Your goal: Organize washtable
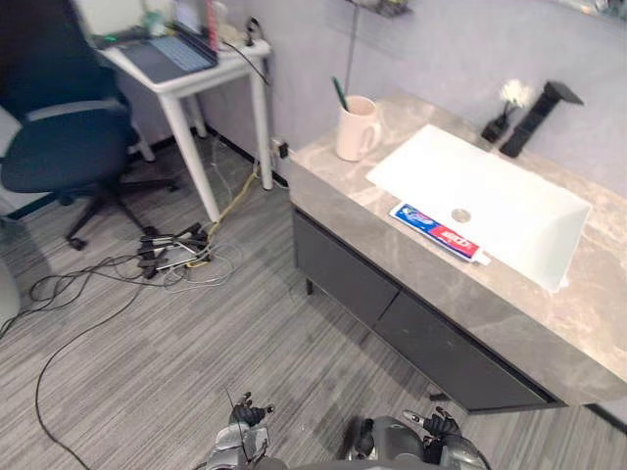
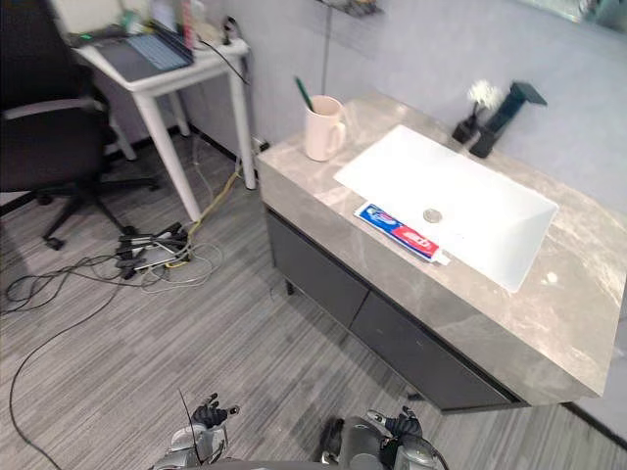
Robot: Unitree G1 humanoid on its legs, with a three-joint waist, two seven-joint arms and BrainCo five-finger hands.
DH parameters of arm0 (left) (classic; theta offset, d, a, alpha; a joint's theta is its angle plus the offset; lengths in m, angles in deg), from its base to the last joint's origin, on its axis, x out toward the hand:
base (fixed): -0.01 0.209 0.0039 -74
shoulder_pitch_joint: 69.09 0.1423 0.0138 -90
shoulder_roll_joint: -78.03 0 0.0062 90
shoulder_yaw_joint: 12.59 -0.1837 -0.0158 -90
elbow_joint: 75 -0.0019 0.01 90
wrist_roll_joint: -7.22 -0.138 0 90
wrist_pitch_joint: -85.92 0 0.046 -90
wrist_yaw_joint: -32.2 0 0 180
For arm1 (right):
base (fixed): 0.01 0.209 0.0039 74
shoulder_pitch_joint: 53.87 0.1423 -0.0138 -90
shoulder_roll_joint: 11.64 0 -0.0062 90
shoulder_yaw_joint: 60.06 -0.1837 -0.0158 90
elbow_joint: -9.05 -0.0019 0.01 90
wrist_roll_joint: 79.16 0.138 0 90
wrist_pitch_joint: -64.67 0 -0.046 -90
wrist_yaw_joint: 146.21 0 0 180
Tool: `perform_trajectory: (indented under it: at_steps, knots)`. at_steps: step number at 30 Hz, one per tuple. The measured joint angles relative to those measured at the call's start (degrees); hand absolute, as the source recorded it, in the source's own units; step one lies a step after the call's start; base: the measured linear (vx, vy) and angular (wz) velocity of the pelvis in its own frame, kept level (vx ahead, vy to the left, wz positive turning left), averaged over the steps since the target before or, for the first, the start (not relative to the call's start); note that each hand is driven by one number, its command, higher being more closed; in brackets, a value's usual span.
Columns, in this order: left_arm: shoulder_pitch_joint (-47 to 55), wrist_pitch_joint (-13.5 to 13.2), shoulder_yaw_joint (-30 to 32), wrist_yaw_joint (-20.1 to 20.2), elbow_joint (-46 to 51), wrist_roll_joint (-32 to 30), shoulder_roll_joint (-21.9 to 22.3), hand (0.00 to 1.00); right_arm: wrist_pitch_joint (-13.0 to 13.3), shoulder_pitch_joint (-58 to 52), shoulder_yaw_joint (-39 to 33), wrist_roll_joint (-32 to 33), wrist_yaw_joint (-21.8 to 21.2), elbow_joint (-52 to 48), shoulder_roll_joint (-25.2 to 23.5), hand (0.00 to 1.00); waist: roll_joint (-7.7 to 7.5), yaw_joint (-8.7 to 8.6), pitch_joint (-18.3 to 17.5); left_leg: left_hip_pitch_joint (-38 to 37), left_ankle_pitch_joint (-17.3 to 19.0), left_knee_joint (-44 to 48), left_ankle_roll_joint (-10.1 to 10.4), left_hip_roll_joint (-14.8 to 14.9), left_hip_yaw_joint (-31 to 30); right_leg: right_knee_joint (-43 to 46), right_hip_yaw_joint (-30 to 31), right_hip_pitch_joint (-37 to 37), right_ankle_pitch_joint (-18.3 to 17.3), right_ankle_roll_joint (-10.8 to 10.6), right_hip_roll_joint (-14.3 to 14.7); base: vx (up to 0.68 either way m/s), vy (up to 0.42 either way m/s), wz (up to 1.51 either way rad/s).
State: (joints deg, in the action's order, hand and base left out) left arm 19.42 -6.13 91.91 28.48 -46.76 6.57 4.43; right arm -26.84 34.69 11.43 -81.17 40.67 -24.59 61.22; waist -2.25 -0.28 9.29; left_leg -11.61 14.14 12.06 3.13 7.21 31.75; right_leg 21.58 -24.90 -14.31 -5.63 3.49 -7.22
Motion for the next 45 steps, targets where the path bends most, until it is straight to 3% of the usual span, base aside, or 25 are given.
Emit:
perform_trajectory:
  at_steps: [1,4,6,7,8,9,11,12,14,17,18,22,25,28,31,45]
  knots:
    - [0.24,0.14,-0.51,0.14,-0.34,-0.18,0.37,0.00,0.22,0.51,0.24,-0.43,-0.68,0.66,1.19,0.00,2.53,0.11,0.34,-1.00,-0.91,0.02,1.34,0.95,-0.29,-2.23,0.82,1.36,0.93,0.76,2.32,0.29,-0.053,-0.89]
    - [-0.22,0.13,-1.27,0.69,-0.80,-1.56,2.12,0.00,0.62,0.97,-2.52,-0.34,-0.91,0.60,1.86,0.00,4.93,-0.83,0.76,-2.92,-3.55,-5.01,1.72,-0.14,-3.39,-3.61,2.47,3.18,-0.07,0.15,3.43,0.19,-0.018,-0.44]
    - [-0.63,0.05,-2.15,1.21,-0.53,-2.35,2.32,0.00,0.39,0.87,-3.04,-0.38,-0.86,0.65,1.60,0.00,4.98,-1.17,0.64,-3.87,-4.95,-3.67,2.49,0.14,-4.37,-3.33,2.07,4.89,-1.39,-0.42,3.34,0.13,-0.033,0.15]
    - [-0.72,0.08,-2.58,1.21,-0.48,-2.46,2.31,0.00,0.32,0.64,-3.00,-0.34,-0.86,0.61,1.31,0.00,4.00,-1.43,0.76,-3.30,-4.77,0.04,2.78,0.93,-5.02,-3.53,1.57,6.11,-2.01,-0.70,3.16,0.10,-0.115,0.25]
    - [-0.54,0.21,-2.55,1.23,0.12,-2.62,2.30,0.00,0.32,0.07,-2.24,-0.33,-0.87,0.28,0.76,0.00,2.91,-1.57,0.75,-0.06,-4.00,10.35,3.85,3.23,-5.70,-4.43,1.78,7.93,-2.68,-0.94,3.63,0.07,-0.117,0.06]
    - [0.23,0.28,-2.52,1.26,2.44,-2.79,2.50,0.00,0.28,-0.41,-1.21,-0.34,-0.83,-0.48,0.43,0.00,2.97,-1.30,0.79,4.94,-5.03,24.07,3.66,7.01,-7.80,-5.98,2.70,10.06,-2.78,-0.97,4.61,0.07,-0.077,-0.23]
    - [0.96,0.05,-2.49,1.19,4.40,-2.68,2.86,0.00,-0.07,-0.39,-0.01,-0.24,-0.62,-0.65,1.27,0.00,3.87,0.02,0.95,11.00,-2.36,36.75,3.67,10.34,-11.86,-6.80,6.24,11.81,-3.66,-0.44,7.23,0.07,0.051,-0.89]
    - [1.48,0.07,-2.49,1.17,4.90,-2.30,2.80,0.00,-0.09,-0.39,-0.14,-0.06,-0.40,-0.65,1.27,0.00,4.05,0.33,1.00,12.62,-0.53,37.38,3.30,10.64,-13.18,-6.89,7.84,12.50,-3.73,-0.54,7.71,0.09,0.078,-1.20]
    - [1.59,-0.52,-2.48,1.02,5.69,-2.06,2.78,0.00,-0.06,-0.90,-0.16,0.96,-0.30,-0.80,1.33,0.00,3.87,1.17,0.97,15.42,1.67,29.65,1.97,9.57,-15.78,-6.98,12.69,13.27,-4.03,-1.06,8.03,0.08,0.102,-1.14]
    - [1.74,-1.08,-2.45,0.70,6.01,-1.28,2.80,0.00,0.08,-1.30,-0.12,1.70,-0.18,-0.98,1.39,0.00,4.04,1.23,0.69,15.99,1.09,14.63,2.11,7.30,-21.79,-6.83,17.06,12.85,-4.05,-2.46,7.98,0.14,0.249,-1.11]
    - [2.10,-1.11,-2.54,0.46,5.59,-1.14,2.71,0.00,0.10,-1.60,-0.14,2.11,0.51,-0.88,1.02,0.00,3.90,1.13,-0.29,14.29,-0.50,10.37,3.18,5.91,-22.39,-7.01,19.23,12.87,-3.76,-4.11,7.20,0.17,0.251,-0.81]
    - [1.64,-1.06,-2.68,-0.05,4.41,-1.82,2.07,0.00,0.19,-3.56,-0.13,1.88,0.54,-0.80,-0.78,0.00,0.90,1.25,-2.82,13.17,-0.54,7.64,1.50,2.71,-17.81,-11.92,21.96,13.17,-0.59,-7.65,4.45,0.19,0.227,-0.40]
    - [1.39,-0.95,-2.78,-0.01,2.44,-2.30,1.67,0.00,0.15,-3.37,-0.10,1.43,0.40,-0.18,-0.54,0.00,0.92,1.05,-3.13,9.45,-0.73,4.35,1.16,0.24,-15.71,-14.81,23.35,15.77,0.46,-8.99,2.55,0.19,0.182,-0.39]
    - [1.46,-0.95,-3.17,0.00,0.89,-2.41,1.67,0.00,0.15,-3.28,-0.11,1.41,0.37,0.46,0.22,0.00,2.42,1.07,-3.60,6.69,-0.87,1.92,0.92,-0.94,-14.24,-16.27,23.75,17.03,1.27,-8.99,1.94,0.13,0.141,-0.32]
    - [1.51,-0.94,-3.59,-0.05,0.42,-2.63,1.53,0.00,0.17,-3.23,-0.15,1.42,0.36,0.82,0.55,0.00,2.80,1.09,-3.84,5.69,-1.07,0.24,0.61,-1.60,-14.19,-17.14,23.92,17.26,1.50,-8.87,1.87,0.08,0.051,-0.16]
    - [2.60,-0.97,-3.73,-0.15,-1.24,-2.81,-1.00,0.00,1.05,-2.65,-1.89,1.70,0.44,4.13,1.61,0.00,2.70,1.18,-4.16,2.73,-1.88,-4.12,-0.65,-3.67,-17.86,-22.21,23.18,21.24,2.58,-9.50,1.07,-0.01,-0.003,0.03]
